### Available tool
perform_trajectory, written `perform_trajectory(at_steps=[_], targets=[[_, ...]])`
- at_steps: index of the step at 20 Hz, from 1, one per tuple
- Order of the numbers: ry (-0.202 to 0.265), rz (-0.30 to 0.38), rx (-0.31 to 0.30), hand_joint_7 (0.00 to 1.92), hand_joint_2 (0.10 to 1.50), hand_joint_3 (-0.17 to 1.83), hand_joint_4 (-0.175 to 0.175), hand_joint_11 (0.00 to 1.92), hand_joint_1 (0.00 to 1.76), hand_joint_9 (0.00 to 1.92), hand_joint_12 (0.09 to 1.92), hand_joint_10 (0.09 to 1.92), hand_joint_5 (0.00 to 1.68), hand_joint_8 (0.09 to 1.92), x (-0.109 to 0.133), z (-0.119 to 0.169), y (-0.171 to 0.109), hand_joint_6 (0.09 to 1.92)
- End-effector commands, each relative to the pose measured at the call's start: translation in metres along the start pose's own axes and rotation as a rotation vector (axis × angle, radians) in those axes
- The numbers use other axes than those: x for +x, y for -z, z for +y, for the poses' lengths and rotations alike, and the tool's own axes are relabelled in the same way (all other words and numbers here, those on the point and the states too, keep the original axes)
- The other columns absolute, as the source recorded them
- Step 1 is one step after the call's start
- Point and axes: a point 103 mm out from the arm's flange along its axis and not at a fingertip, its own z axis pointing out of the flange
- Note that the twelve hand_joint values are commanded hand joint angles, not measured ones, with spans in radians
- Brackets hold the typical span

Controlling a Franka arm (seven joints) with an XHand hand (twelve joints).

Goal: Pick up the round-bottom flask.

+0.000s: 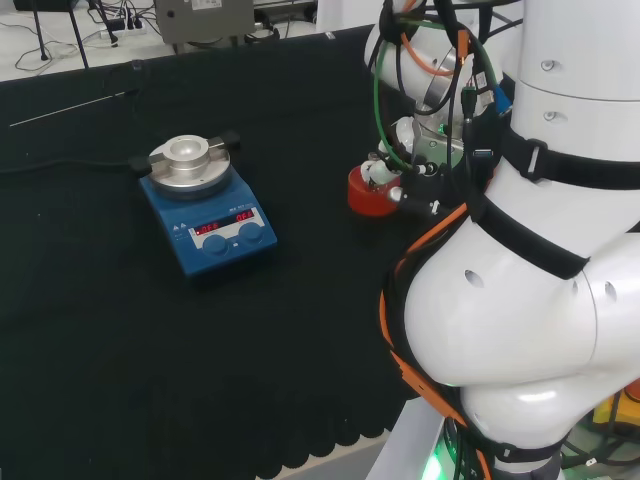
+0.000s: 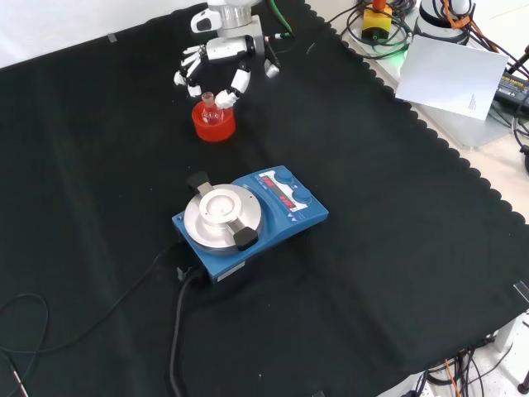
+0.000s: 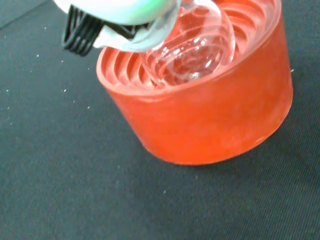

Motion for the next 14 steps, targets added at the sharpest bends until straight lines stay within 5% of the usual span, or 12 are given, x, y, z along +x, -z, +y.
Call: perform_trajectory(at_steps=[1,14], targets=[[0.011,0.002,0.001,0.29,0.62,0.68,-0.059,0.0,0.99,0.42,1.31,0.68,0.63,0.65,0.003,0.0005,-0.007,0.9],[0.007,0.006,-0.012,0.3,0.64,0.68,-0.067,0.0,0.99,0.44,1.32,0.69,0.75,0.66,0.0015,0.0041,-0.0021,0.92]])
